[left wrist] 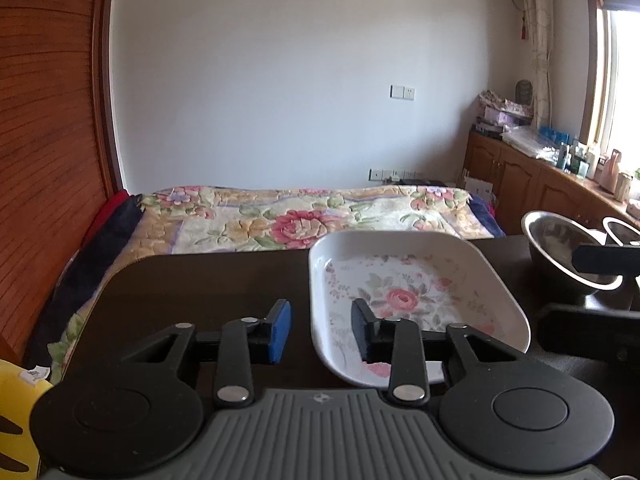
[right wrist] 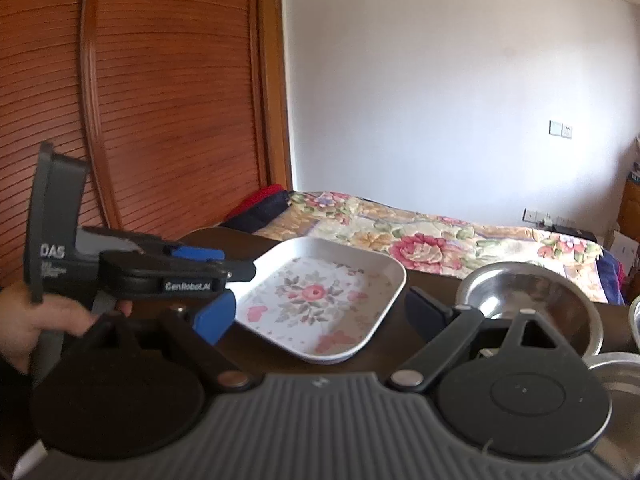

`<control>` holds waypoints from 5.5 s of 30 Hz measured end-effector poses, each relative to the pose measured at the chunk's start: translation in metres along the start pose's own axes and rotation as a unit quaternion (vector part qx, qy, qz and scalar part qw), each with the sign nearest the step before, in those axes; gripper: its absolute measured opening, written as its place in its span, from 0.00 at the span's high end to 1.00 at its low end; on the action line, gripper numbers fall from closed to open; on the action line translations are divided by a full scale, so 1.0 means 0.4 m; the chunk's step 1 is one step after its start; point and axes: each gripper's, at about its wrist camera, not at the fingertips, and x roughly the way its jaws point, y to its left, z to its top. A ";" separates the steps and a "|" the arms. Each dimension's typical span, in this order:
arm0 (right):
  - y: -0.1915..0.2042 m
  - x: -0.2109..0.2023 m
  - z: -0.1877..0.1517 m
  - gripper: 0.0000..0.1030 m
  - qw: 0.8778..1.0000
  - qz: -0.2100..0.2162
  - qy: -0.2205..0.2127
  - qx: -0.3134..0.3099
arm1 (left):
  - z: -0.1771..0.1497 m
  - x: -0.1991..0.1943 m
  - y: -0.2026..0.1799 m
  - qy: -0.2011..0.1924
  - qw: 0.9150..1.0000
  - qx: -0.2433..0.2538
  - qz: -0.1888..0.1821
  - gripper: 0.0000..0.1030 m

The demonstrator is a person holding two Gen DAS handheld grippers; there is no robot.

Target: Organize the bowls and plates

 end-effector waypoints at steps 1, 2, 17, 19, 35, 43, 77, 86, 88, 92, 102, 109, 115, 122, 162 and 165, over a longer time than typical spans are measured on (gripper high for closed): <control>0.003 0.007 0.004 0.12 1.000 -0.004 0.002 0.007 | -0.001 0.003 0.000 0.003 1.000 0.000 -0.001 0.43; 0.004 0.013 0.006 0.12 1.000 -0.006 0.003 0.012 | -0.002 0.005 0.001 0.006 1.000 -0.001 -0.003 0.44; -0.051 0.121 0.001 0.33 0.990 -0.055 0.086 0.094 | -0.017 0.022 0.029 0.023 0.999 -0.025 -0.016 0.52; -0.056 0.136 -0.001 0.36 0.989 -0.054 0.098 0.102 | -0.016 0.022 0.027 0.024 0.999 -0.024 -0.018 0.56; -0.067 0.166 -0.005 0.78 0.984 -0.068 0.119 0.110 | -0.011 0.016 0.029 0.035 0.998 -0.044 -0.024 0.61; -0.073 0.127 0.006 0.83 0.990 -0.045 0.092 0.101 | 0.002 -0.042 0.018 0.024 0.999 -0.039 -0.020 0.61; -0.080 -0.109 -0.036 0.83 0.997 -0.004 0.009 0.075 | -0.065 -0.345 -0.120 -0.032 0.999 0.007 -0.019 0.61; -0.081 -0.147 -0.052 0.83 0.998 -0.005 0.005 0.069 | -0.102 -0.390 -0.136 -0.033 0.999 0.008 -0.021 0.61; -0.079 -0.155 -0.060 0.83 0.998 -0.003 0.005 0.069 | -0.114 -0.403 -0.136 -0.034 0.999 0.007 -0.022 0.61; -0.073 -0.168 -0.082 0.83 0.997 0.002 0.008 0.072 | -0.144 -0.432 -0.136 -0.035 0.999 0.003 -0.022 0.61; -0.038 -0.227 -0.141 0.83 0.997 0.026 0.001 0.074 | -0.206 -0.524 -0.139 -0.046 0.999 -0.001 -0.016 0.61; -0.018 -0.244 -0.163 0.83 0.997 0.034 0.002 0.066 | -0.224 -0.527 -0.142 -0.044 0.999 -0.008 -0.017 0.61; -0.023 -0.243 -0.182 0.83 0.997 0.037 0.009 0.073 | -0.257 -0.512 -0.142 -0.032 0.999 -0.014 -0.018 0.61; -0.007 -0.241 -0.199 0.83 0.998 0.032 0.011 0.061 | -0.283 -0.502 -0.138 -0.019 1.000 -0.019 -0.016 0.61; -0.023 -0.289 -0.228 0.75 0.999 -0.001 -0.022 0.032 | -0.267 -0.536 -0.202 -0.055 0.998 -0.002 -0.039 0.59; -0.046 -0.316 -0.234 0.75 0.999 -0.008 -0.032 0.033 | -0.261 -0.536 -0.235 -0.062 0.997 0.003 -0.055 0.53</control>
